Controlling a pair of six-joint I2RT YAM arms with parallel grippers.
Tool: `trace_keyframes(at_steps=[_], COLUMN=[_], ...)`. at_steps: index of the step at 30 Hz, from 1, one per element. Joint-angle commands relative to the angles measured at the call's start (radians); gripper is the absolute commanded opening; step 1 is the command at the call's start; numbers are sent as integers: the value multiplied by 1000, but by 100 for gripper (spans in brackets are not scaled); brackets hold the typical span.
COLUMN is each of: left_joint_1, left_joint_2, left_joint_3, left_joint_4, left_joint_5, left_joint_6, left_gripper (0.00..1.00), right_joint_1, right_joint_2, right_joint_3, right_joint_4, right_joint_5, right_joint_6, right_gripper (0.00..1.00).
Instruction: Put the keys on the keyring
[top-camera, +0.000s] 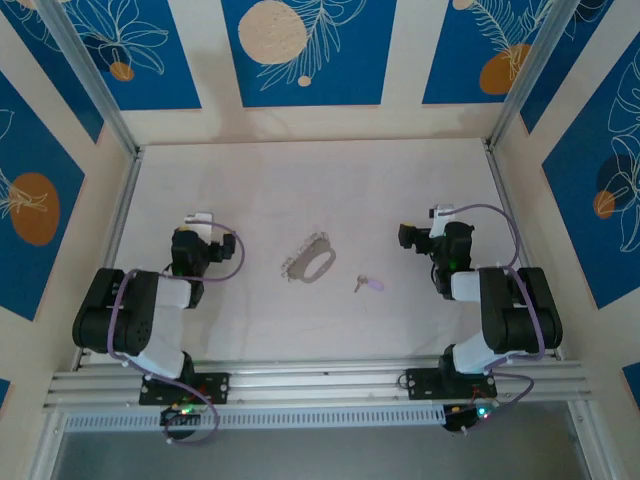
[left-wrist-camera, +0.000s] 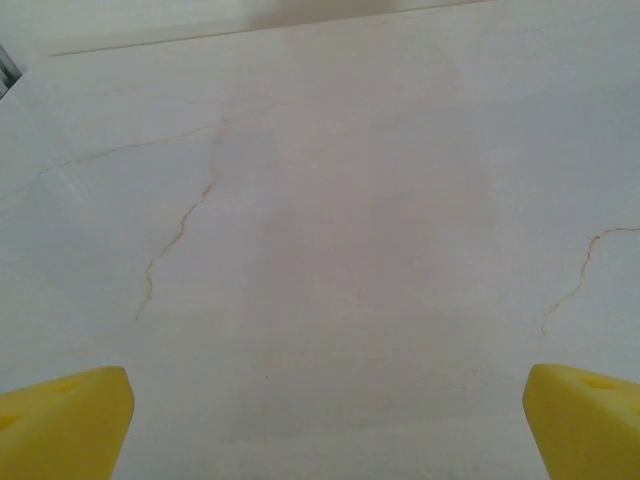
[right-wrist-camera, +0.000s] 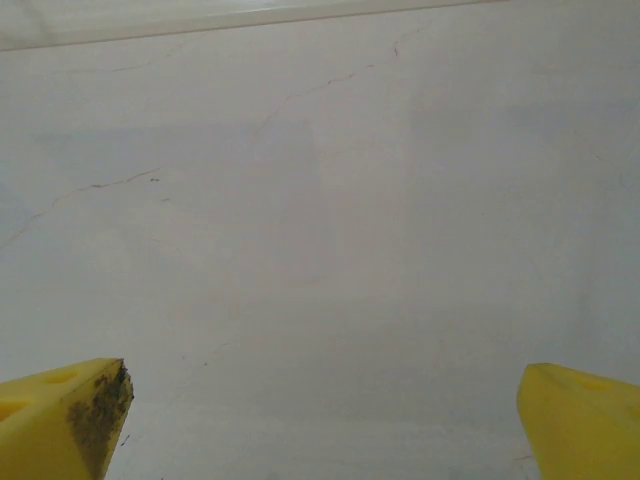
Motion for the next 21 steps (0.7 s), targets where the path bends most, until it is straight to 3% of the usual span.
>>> trace_keyframes(at_steps=[1, 21], left_joint_1=[12, 14], left_joint_2=[11, 9], left_joint_3=[19, 17], left_joint_4=[27, 29], left_joint_5=[17, 24], left_joint_6=[9, 7], left_gripper=[100, 100], right_joint_1=[9, 4], right_joint_2=[14, 16], right_joint_3=[19, 26], right_joint_4=[30, 22], right_joint_5=[-13, -25], right_joint_6=[8, 12], right_gripper=[99, 99])
